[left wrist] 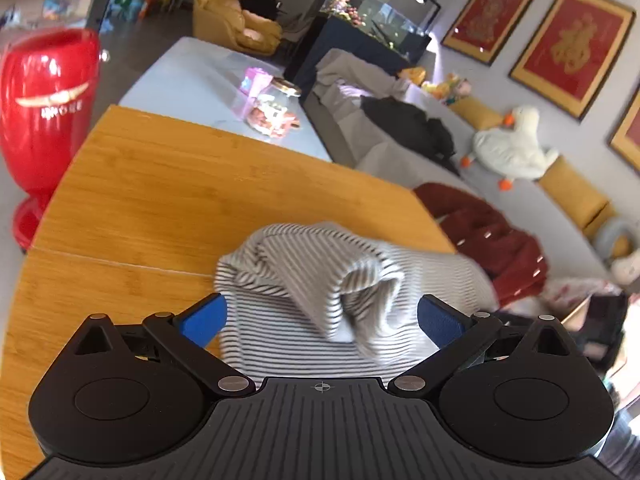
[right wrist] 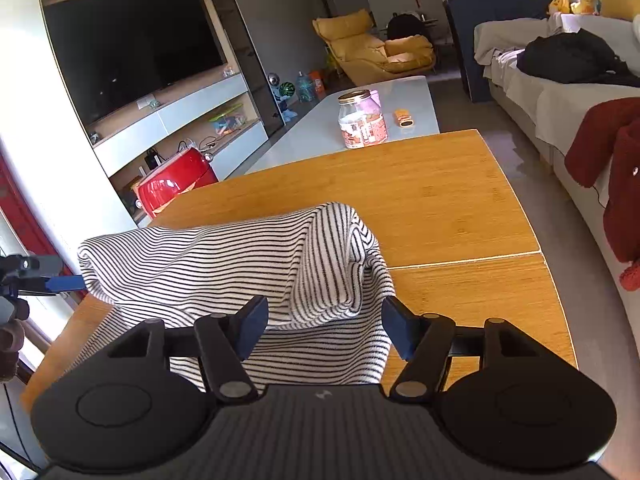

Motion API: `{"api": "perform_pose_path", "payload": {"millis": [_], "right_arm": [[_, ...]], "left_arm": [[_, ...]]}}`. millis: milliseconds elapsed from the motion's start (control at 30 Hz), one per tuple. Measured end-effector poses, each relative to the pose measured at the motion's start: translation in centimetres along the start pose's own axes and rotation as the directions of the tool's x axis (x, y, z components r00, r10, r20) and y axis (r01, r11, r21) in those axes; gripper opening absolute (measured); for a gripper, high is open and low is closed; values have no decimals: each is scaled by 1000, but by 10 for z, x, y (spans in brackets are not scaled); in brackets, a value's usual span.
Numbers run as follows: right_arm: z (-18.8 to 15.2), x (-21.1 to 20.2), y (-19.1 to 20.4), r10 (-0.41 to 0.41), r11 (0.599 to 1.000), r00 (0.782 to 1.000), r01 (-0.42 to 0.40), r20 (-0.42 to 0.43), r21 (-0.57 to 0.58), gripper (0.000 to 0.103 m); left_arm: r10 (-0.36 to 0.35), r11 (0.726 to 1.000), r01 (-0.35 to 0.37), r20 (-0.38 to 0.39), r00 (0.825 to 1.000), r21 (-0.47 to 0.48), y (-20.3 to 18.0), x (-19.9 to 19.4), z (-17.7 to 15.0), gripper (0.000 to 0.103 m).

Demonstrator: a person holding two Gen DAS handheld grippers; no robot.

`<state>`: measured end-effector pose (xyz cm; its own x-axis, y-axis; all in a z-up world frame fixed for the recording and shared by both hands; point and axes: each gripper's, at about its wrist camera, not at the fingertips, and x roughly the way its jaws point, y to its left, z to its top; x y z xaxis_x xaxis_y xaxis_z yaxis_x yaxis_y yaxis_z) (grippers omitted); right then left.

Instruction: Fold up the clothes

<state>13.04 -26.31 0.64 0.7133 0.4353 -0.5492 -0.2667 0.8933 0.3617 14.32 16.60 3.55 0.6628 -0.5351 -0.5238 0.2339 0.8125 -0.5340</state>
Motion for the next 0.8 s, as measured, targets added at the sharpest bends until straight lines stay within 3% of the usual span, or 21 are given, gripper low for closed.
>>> {"api": "perform_pose_path", "payload": {"millis": [100,167,233,300,367,400,500,667,733,800], "right_arm": [[-1,-2,-5,100,987,994,-94,-37,131,66],[-3,3,-9,172,957,983,-152,-60,248,66],[-2,11,-10,175,947,982,-149,-69,283,66],[0,19,-10,168,942,983,-138,-75,307,66],[4,28,-6,117,961,991,-97,-64,257,66],[6,32,-4,96,970,994,-81,-56,231,66],[8,46,-2,77,982,996,-67,-48,179,67],[14,61,-6,87,983,995,-78,-45,164,65],[16,65,-6,77,988,996,-70,-43,140,53],[16,68,-3,86,990,995,-80,-44,117,29]], "left_arm": [[-71,985,71,5,997,-160,7,8,11,103],[-103,961,96,-11,995,-261,14,26,16,103],[-116,940,99,-31,993,-326,18,45,20,103],[-70,947,52,-47,996,-316,19,61,21,102],[-36,954,12,-75,997,-298,21,72,20,96],[-26,956,-2,-91,996,-294,23,76,17,89],[-33,955,-2,-114,993,-298,34,83,6,83],[-32,976,9,-100,994,-216,36,72,-5,70],[-35,981,16,-95,995,-191,38,69,-7,64],[-50,979,32,-83,995,-202,41,68,-7,55]]}}
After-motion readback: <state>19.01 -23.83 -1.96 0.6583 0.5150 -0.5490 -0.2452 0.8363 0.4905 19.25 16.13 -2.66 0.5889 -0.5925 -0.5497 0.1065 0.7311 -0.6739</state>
